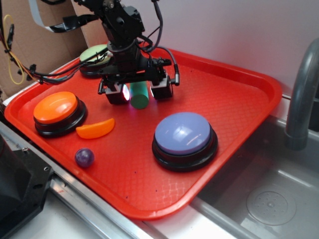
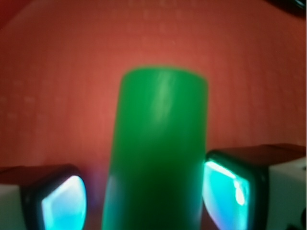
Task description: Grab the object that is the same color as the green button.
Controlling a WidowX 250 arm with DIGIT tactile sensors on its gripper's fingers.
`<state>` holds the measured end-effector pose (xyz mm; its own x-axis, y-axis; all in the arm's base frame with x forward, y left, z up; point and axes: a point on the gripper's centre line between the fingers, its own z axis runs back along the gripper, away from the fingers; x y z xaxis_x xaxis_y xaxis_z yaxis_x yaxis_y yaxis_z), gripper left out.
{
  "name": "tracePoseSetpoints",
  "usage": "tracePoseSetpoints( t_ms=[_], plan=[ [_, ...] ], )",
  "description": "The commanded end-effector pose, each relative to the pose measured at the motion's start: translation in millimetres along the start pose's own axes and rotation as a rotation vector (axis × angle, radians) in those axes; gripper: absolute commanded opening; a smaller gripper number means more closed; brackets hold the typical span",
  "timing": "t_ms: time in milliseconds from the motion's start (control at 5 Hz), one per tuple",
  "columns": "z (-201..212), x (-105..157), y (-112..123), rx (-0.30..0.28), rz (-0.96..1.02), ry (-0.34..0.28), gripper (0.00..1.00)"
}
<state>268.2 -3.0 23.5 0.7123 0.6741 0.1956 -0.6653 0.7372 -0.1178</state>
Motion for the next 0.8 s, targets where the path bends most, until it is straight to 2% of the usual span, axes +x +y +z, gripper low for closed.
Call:
tracePoseSetpoints(
  t_ms=[0,200,400,600],
  plan=[
    [11,11,6,0.029,-0.011,0.002,0.0],
    [38,16,2,0.068,-0.147,0.046,0.0],
    [68,19,-2,0.107,-0.406,0.11,0.0],
    [98,13,0,0.068,-0.52,0.123,0.0]
  ],
)
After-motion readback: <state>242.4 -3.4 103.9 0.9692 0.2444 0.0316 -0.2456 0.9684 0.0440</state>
